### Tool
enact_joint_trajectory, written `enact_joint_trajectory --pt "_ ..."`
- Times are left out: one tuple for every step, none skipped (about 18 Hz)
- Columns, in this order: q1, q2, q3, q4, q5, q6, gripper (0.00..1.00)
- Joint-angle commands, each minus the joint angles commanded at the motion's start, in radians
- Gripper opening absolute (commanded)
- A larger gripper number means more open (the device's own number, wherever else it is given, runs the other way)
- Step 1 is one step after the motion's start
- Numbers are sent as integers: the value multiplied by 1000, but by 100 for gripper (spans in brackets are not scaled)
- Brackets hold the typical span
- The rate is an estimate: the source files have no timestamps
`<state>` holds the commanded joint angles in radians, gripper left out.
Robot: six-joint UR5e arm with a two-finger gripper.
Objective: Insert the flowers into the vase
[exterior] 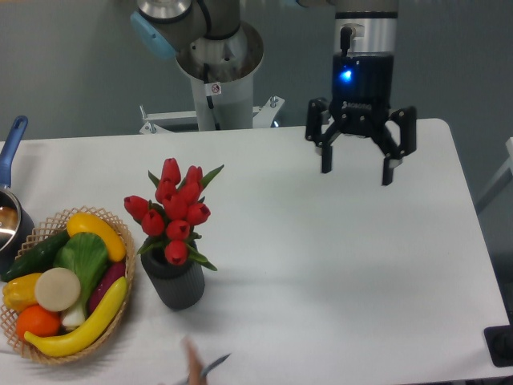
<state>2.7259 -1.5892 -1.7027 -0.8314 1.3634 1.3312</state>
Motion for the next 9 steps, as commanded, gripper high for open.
enact_joint_trajectory --pt "0 2 -2 -3 17 26 100" --pt "2 3 -5 -3 28 55 100" --pt "2 6 -12 -3 42 89 100" --pt "2 11 -21 -2 61 132 100" --pt "5 11 -22 -8 71 169 100" --pt "5 12 -22 -9 71 183 100" --pt "5 17 -23 -11 71 183 100" --pt "5 17 -25 -9 71 183 100" --pt "3 20 -26 -9 71 183 100"
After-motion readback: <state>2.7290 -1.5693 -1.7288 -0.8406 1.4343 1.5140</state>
